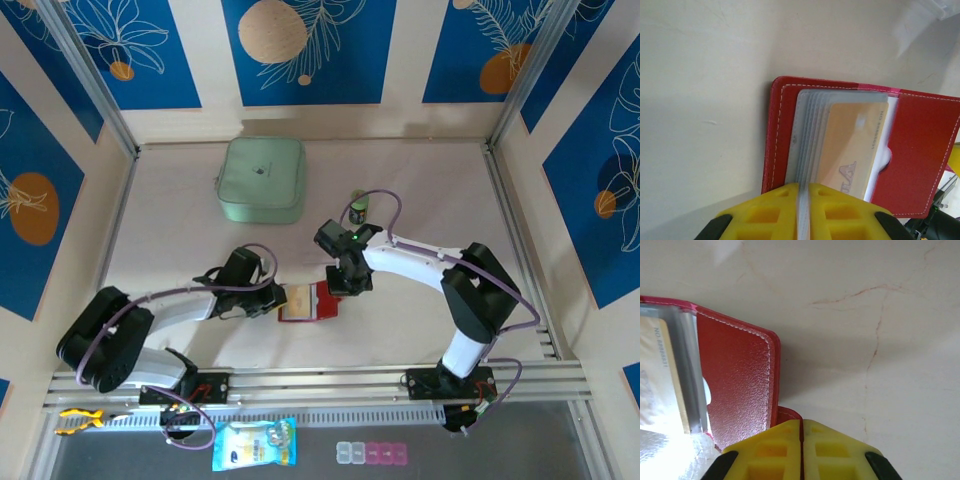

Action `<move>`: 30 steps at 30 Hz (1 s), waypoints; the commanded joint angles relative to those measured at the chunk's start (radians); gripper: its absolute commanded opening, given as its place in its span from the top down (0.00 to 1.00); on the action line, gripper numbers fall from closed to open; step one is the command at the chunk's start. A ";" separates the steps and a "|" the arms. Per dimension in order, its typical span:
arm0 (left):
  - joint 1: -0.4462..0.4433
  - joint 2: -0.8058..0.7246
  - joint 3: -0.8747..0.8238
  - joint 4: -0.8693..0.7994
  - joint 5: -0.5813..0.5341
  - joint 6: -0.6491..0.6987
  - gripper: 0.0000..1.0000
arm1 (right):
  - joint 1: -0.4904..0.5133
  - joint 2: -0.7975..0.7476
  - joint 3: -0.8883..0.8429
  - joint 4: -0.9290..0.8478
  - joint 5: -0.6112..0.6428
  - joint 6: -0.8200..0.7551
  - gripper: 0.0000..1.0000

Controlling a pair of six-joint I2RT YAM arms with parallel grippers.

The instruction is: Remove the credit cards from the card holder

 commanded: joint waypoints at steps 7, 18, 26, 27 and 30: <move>-0.034 0.020 -0.011 0.039 0.010 -0.025 0.87 | -0.008 0.049 -0.038 -0.029 0.079 -0.018 0.96; -0.066 0.025 -0.033 0.085 0.008 -0.056 0.87 | 0.001 0.077 -0.031 -0.103 0.181 -0.019 0.90; -0.089 0.016 -0.037 0.095 -0.009 -0.073 0.87 | 0.002 0.070 -0.015 -0.131 0.193 -0.026 0.78; -0.092 0.013 -0.039 0.096 -0.014 -0.077 0.87 | 0.004 0.064 -0.012 -0.136 0.191 -0.027 0.74; -0.093 0.010 -0.038 0.098 -0.016 -0.078 0.87 | 0.007 0.042 -0.005 -0.158 0.202 -0.023 0.67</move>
